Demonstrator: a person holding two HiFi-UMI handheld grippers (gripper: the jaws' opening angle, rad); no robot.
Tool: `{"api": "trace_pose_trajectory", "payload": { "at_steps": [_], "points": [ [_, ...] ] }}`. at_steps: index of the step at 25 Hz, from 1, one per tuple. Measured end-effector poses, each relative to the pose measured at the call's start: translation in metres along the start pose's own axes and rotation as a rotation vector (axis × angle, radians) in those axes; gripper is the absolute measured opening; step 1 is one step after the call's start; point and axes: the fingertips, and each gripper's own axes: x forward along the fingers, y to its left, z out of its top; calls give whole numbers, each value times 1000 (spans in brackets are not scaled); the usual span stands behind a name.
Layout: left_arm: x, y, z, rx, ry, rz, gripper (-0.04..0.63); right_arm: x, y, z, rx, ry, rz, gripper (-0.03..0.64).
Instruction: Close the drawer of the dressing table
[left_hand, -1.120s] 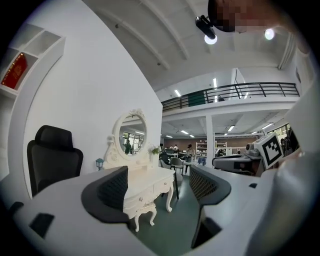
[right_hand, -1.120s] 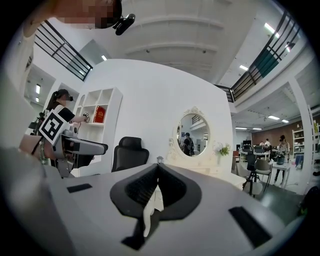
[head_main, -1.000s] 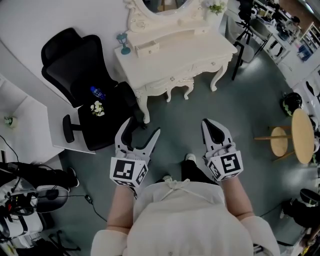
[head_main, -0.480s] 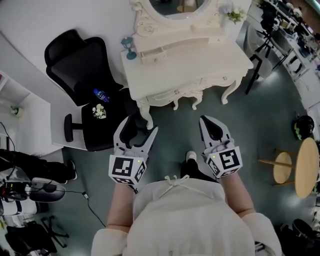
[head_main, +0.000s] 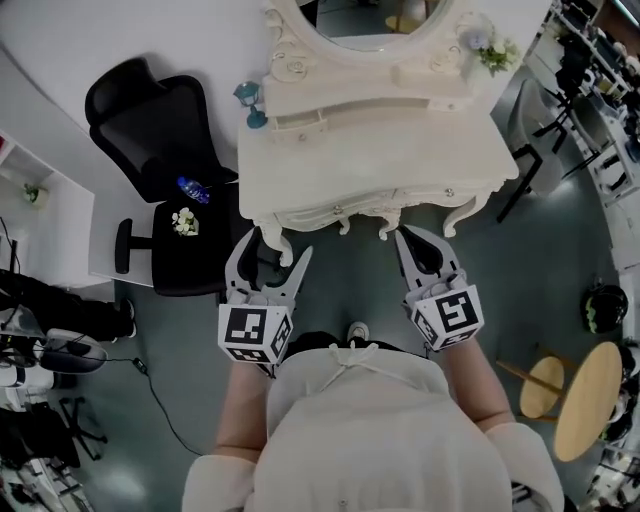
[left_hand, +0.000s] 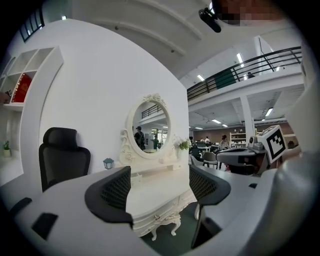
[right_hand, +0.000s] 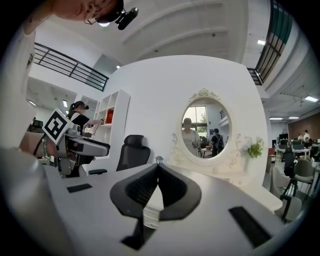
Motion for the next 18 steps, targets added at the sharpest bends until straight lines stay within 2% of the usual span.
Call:
{"api": "trace_pose_trajectory", "payload": {
  "at_steps": [7,18],
  "points": [
    [46,6,-12,-37,34,54,376,39,-38,-19,20,48,59,6],
    [153,55,-43,-91,104,98,376,152,-90,-39,48,77,125,6]
  ]
}}
